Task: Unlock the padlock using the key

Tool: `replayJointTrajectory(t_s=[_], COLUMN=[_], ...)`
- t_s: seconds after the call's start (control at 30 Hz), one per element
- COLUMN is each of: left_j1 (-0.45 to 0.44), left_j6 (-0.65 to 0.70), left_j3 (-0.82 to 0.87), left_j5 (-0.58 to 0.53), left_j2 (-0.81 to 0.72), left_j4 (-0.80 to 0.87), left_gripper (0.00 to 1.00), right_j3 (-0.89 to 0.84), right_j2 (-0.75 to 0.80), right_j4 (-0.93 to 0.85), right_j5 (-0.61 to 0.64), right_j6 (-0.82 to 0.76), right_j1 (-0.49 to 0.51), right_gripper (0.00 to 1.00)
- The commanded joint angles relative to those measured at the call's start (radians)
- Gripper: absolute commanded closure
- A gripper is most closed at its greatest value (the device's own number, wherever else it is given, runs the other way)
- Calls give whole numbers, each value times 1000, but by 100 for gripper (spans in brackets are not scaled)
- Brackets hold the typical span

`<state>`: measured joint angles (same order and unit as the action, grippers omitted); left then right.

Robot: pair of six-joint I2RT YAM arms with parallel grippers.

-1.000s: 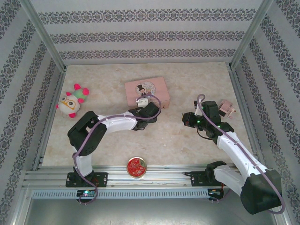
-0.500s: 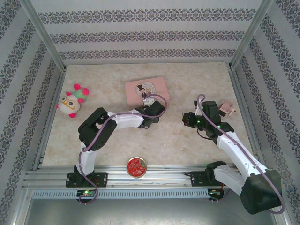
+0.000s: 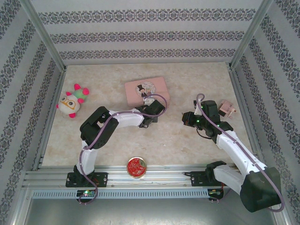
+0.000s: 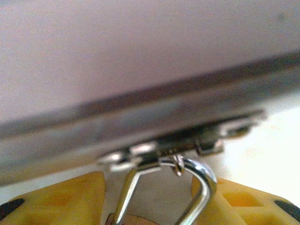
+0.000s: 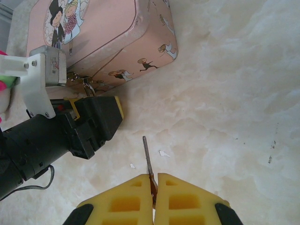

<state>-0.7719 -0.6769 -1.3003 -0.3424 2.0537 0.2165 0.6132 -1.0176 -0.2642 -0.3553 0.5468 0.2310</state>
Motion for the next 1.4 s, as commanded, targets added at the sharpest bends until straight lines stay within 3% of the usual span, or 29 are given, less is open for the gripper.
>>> replayJointTrajectory(t_s=[0.0, 0.17, 0.4, 0.5, 0.73, 1.0, 1.37], left_j1=[21, 26, 28, 28, 28, 28, 43], left_j6=[27, 30, 49, 55, -6, -172, -328], left_j3=[-24, -35, -46, -45, -25, 12, 46], left_j5=[-12, -17, -14, -8, 66, 221, 325], left_j2=[25, 37, 54, 57, 16, -67, -99], left_j4=[-17, -19, -32, -37, -22, -60, -147], left_gripper=[50, 56, 56, 66, 76, 81, 82], right_j3=[27, 24, 10, 6, -58, -153, -216], right_j2=[-6, -4, -3, -4, 2, -60, -246], right_j4=[28, 34, 38, 39, 79, 263, 605], right_j5=[10, 9, 13, 15, 39, 128, 203], right_j6=[-10, -8, -5, -3, -8, -9, 10], right_j1=[-7, -6, -7, -7, 12, 137, 297], right_gripper=[100, 100, 100, 100, 100, 100, 100])
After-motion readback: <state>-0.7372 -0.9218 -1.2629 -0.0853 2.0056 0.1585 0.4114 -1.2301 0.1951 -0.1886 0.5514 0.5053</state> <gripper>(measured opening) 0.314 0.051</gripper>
